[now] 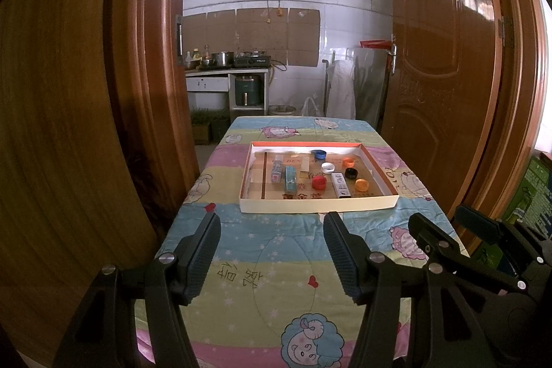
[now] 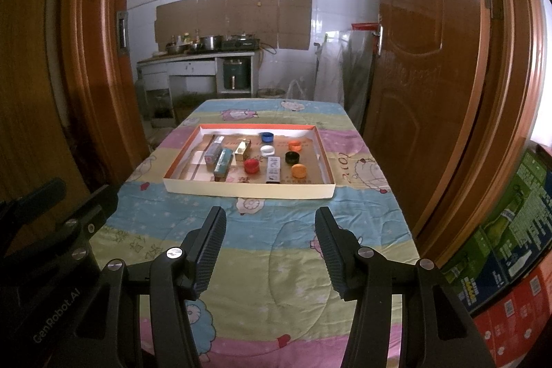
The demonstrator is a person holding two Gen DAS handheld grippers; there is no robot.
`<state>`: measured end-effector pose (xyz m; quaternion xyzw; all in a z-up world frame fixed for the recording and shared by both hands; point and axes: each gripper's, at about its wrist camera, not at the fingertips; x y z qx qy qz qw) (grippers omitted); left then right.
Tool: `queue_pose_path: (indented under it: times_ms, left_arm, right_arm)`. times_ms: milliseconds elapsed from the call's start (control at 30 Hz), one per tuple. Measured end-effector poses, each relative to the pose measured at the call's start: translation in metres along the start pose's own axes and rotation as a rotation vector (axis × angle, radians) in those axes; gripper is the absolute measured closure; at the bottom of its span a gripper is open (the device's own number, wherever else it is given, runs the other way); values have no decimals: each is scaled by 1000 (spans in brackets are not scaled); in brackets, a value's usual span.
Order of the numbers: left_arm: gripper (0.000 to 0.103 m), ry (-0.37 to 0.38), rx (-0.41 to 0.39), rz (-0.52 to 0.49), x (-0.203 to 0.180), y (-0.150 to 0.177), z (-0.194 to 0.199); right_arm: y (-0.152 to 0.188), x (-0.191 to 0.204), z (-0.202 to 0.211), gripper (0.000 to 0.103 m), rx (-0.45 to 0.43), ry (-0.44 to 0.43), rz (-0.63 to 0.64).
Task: Organize rigid objects
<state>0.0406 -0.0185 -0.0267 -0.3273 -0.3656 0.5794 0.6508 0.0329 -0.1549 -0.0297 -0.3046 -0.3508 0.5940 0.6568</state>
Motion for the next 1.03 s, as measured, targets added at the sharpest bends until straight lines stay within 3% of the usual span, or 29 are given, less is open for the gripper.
queue_pose_path:
  times_ms: [1033]
  left_arm:
    - [42, -5, 4, -10, -3, 6, 5]
  right_arm:
    - [1, 1, 0, 47, 3, -3, -3]
Point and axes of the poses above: each gripper's, at about its wrist camera, not at the fingertips, and z roughly against the way its jaws point, x to its left, y to its underside, and after that the axes turned 7 degrees about -z, right-handed
